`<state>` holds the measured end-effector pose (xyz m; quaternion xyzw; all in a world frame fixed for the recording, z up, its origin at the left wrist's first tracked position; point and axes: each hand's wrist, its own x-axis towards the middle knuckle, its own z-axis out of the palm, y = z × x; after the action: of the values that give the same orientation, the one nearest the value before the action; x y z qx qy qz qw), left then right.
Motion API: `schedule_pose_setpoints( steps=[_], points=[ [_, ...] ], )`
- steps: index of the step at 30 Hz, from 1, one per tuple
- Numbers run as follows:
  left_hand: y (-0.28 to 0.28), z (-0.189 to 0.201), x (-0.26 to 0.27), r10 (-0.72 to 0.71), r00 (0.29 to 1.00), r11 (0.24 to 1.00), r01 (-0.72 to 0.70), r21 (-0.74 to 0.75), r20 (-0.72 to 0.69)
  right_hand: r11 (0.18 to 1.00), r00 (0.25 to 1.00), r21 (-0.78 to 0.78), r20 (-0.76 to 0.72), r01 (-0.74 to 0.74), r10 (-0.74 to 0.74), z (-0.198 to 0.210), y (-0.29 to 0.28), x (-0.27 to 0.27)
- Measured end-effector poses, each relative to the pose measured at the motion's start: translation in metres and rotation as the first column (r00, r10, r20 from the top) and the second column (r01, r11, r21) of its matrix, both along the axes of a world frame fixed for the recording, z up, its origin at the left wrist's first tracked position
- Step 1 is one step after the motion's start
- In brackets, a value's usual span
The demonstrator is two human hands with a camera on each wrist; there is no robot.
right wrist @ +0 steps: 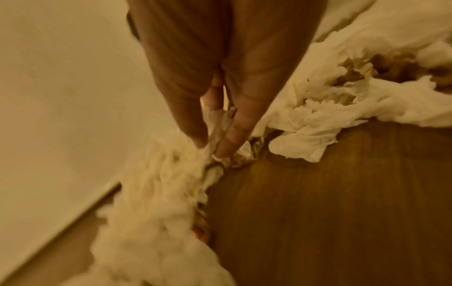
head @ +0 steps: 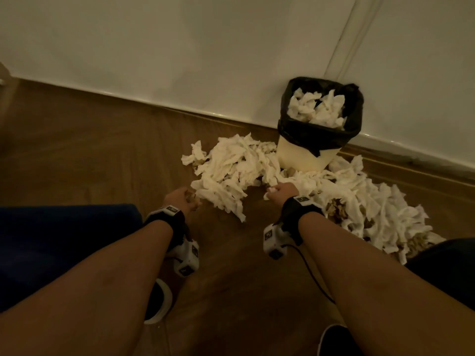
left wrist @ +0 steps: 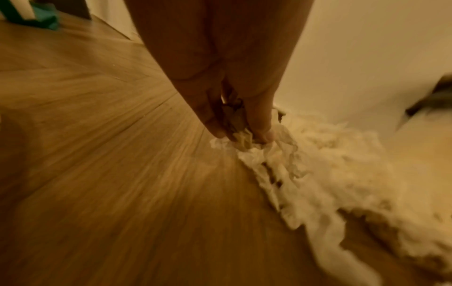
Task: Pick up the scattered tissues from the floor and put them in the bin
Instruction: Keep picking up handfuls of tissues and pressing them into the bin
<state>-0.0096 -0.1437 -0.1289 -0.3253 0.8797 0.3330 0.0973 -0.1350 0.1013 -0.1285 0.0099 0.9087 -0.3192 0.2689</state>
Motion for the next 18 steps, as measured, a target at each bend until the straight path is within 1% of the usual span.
schedule_pose_setpoints(
  steps=[1, 3, 4, 6, 9, 12, 13, 15, 18],
  points=[
    [0.003, 0.007, -0.004, 0.024, 0.998, 0.999, -0.021, 0.043, -0.055, 0.994, 0.998, -0.092, 0.002, 0.061, -0.061, 0.007, 0.001, -0.003],
    [0.01, 0.023, -0.013, 0.061, 0.983, 0.988, -0.035, 0.149, -0.173, 0.953, 0.985, -0.247, 0.034, 0.175, -0.172, 0.023, 0.004, -0.008],
    [0.015, 0.032, -0.018, 0.045, 0.976, 0.983, -0.006, 0.184, -0.213, 0.935, 0.977, -0.285, 0.04, 0.212, -0.209, 0.03, 0.005, -0.011],
    [0.027, 0.052, -0.03, -0.044, 0.972, 0.975, 0.093, 0.202, -0.232, 0.905, 0.967, -0.347, 0.021, 0.247, -0.256, 0.042, 0.01, -0.017],
    [0.046, 0.081, -0.048, -0.125, 0.962, 0.973, 0.167, 0.159, -0.242, 0.845, 0.953, -0.461, 0.005, 0.271, -0.303, 0.062, 0.018, -0.021],
    [0.065, 0.109, -0.065, -0.2, 0.938, 0.974, 0.222, 0.046, -0.281, 0.74, 0.936, -0.599, 0.044, 0.305, -0.35, 0.091, 0.029, -0.024],
    [0.071, 0.119, -0.07, -0.222, 0.926, 0.969, 0.245, 0.041, -0.307, 0.723, 0.932, -0.624, 0.027, 0.298, -0.36, 0.103, 0.034, -0.028],
    [0.085, 0.139, -0.081, -0.249, 0.908, 0.955, 0.288, 0.068, -0.337, 0.71, 0.927, -0.654, -0.037, 0.261, -0.374, 0.13, 0.046, -0.036],
    [0.107, 0.165, -0.097, -0.203, 0.889, 0.944, 0.289, 0.159, -0.411, 0.652, 0.899, -0.716, -0.08, 0.248, -0.43, 0.174, 0.062, -0.046]
  ],
)
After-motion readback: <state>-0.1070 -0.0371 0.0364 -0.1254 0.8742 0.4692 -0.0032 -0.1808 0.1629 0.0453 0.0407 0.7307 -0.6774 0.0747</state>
